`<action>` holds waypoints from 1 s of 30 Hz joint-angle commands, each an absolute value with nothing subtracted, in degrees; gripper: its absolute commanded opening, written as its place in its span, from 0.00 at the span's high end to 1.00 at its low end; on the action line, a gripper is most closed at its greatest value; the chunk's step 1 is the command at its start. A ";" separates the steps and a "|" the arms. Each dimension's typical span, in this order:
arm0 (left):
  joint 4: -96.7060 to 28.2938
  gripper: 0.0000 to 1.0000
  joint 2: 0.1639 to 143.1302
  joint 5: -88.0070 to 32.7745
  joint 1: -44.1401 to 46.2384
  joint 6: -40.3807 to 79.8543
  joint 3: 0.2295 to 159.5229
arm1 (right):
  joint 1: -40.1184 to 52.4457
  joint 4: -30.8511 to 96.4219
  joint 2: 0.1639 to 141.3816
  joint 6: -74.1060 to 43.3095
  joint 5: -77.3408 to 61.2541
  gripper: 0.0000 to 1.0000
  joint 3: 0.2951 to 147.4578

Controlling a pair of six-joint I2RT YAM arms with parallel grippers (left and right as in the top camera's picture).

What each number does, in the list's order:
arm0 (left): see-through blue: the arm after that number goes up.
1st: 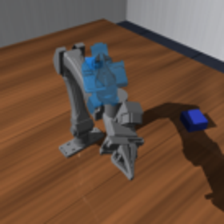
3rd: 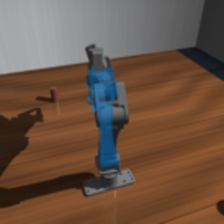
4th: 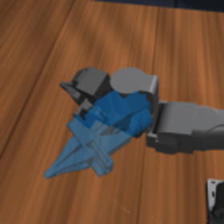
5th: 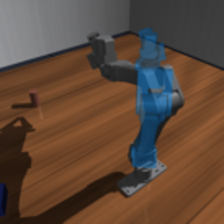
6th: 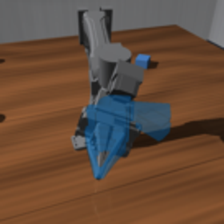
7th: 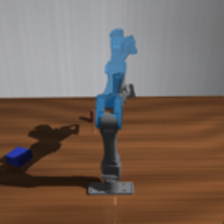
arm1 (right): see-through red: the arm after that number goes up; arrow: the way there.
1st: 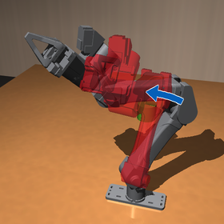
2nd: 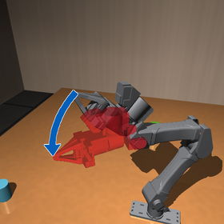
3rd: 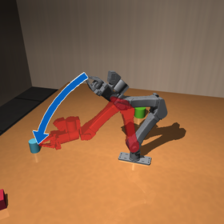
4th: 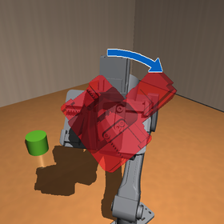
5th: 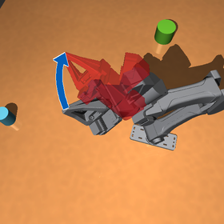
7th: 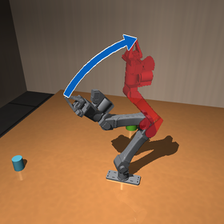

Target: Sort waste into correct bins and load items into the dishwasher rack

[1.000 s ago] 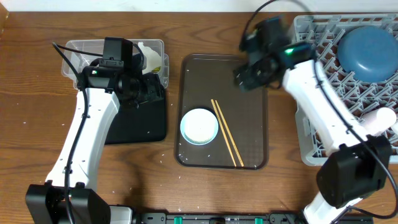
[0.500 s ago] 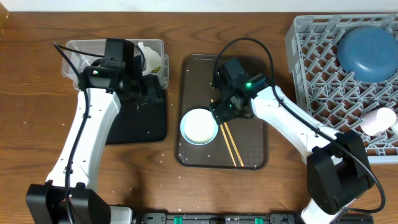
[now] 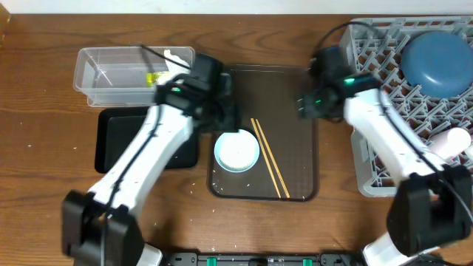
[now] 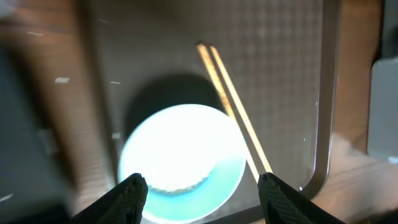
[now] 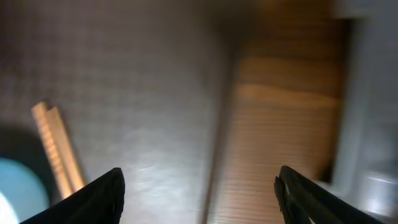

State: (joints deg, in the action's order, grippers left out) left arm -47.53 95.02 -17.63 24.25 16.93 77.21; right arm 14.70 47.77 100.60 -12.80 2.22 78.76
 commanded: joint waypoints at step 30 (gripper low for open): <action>-43.38 0.94 110.45 -12.12 37.32 21.54 76.84 | 8.71 50.00 97.93 -13.04 -0.91 0.25 79.96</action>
